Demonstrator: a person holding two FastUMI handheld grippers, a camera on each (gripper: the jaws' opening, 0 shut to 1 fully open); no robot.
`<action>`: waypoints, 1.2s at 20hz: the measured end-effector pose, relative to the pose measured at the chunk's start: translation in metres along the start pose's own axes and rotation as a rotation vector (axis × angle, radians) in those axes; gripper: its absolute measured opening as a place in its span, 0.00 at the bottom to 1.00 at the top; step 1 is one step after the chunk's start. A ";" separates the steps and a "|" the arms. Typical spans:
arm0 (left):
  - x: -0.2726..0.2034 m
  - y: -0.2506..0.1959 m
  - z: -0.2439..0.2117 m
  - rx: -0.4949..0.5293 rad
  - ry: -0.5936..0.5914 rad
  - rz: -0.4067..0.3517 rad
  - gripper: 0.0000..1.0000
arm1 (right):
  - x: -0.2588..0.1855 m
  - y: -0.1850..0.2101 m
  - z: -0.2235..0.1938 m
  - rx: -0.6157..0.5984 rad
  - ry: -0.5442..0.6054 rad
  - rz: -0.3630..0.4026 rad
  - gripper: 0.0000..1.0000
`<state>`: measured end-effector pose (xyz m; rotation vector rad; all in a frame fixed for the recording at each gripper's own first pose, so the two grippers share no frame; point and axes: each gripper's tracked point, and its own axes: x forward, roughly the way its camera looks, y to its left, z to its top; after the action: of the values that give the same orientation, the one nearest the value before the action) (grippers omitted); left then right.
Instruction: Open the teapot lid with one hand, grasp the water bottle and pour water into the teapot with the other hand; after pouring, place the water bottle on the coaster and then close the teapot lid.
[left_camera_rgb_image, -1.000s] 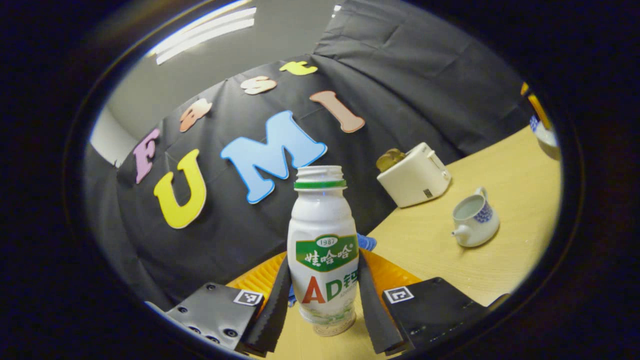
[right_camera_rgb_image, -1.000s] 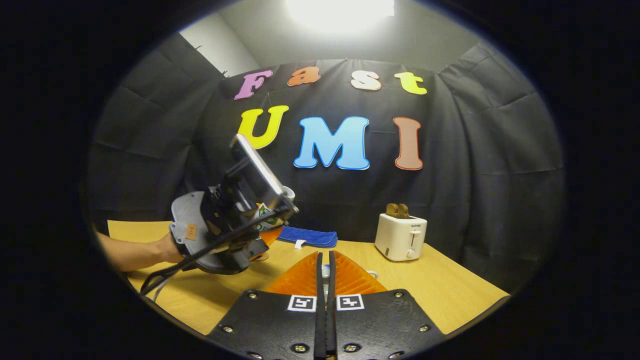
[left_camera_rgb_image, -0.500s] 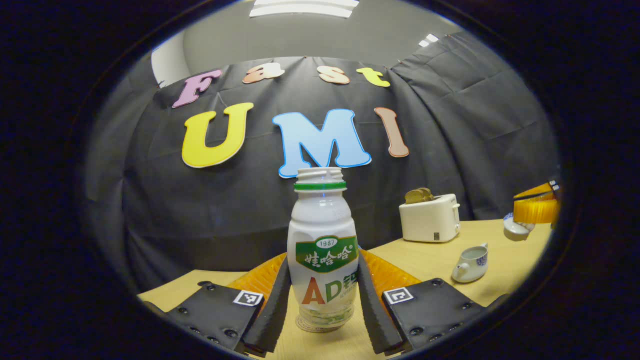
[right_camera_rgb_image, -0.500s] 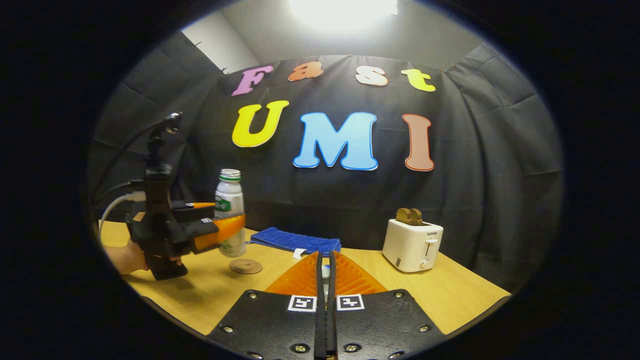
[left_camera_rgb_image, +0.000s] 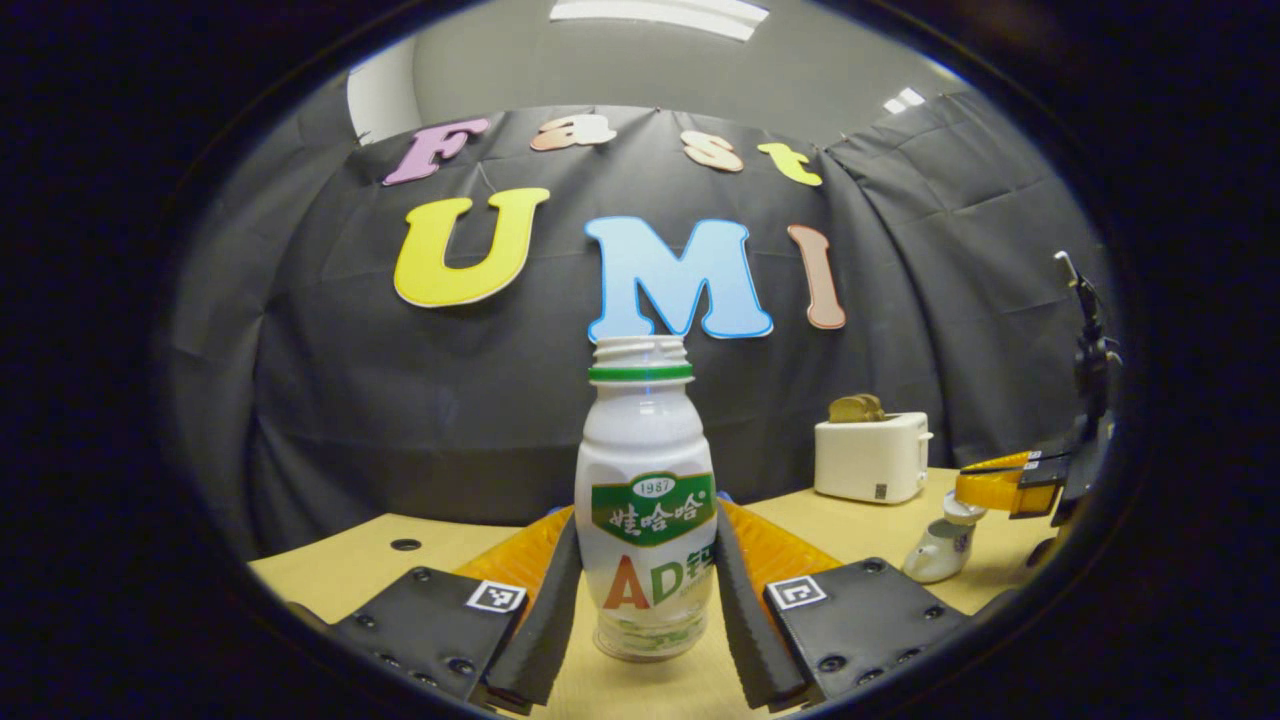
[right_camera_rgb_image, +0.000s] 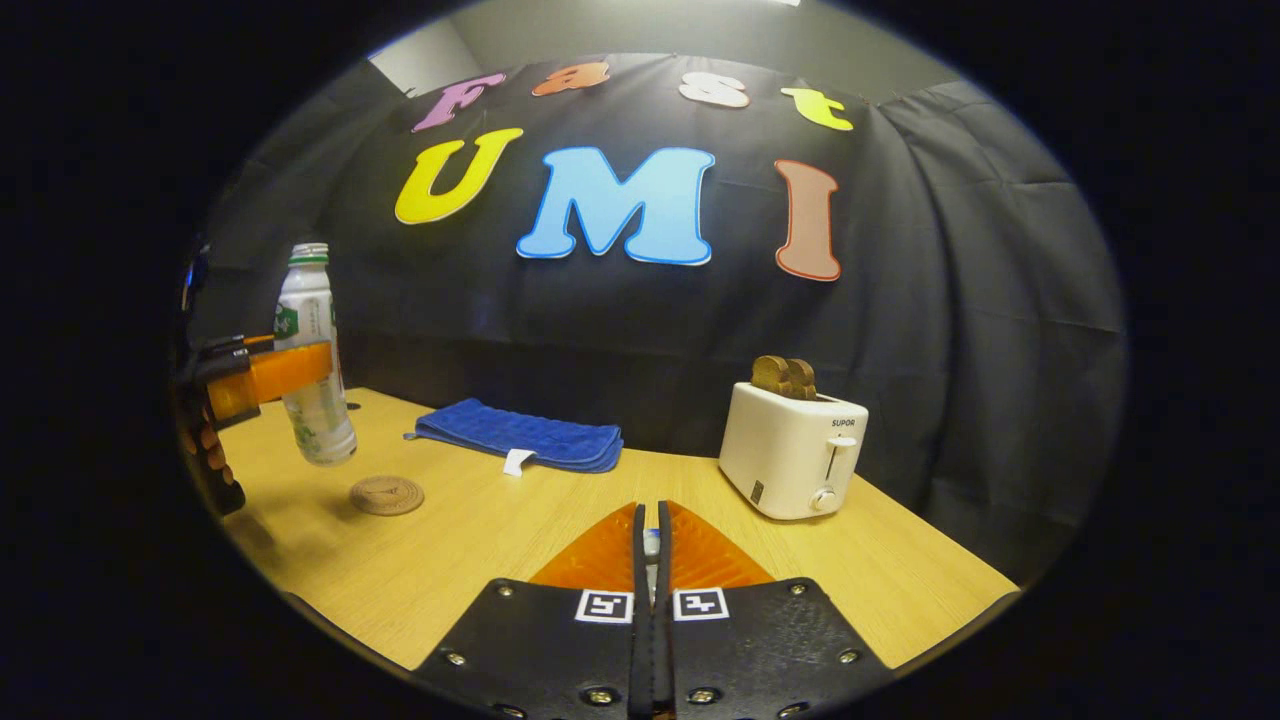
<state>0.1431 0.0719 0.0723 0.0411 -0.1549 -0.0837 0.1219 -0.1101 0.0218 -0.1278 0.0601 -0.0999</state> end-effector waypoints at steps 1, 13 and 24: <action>0.000 0.002 -0.002 0.003 0.007 0.004 0.69 | 0.004 0.001 -0.003 -0.004 0.005 0.002 0.00; 0.007 0.002 -0.025 -0.017 0.070 0.009 0.76 | 0.006 -0.003 -0.016 0.073 0.020 0.005 0.13; 0.056 -0.002 -0.068 -0.030 0.179 -0.042 0.77 | -0.018 -0.001 0.010 0.070 -0.076 0.029 0.73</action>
<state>0.2089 0.0672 0.0136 0.0217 0.0257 -0.1240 0.1050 -0.1080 0.0327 -0.0605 -0.0170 -0.0677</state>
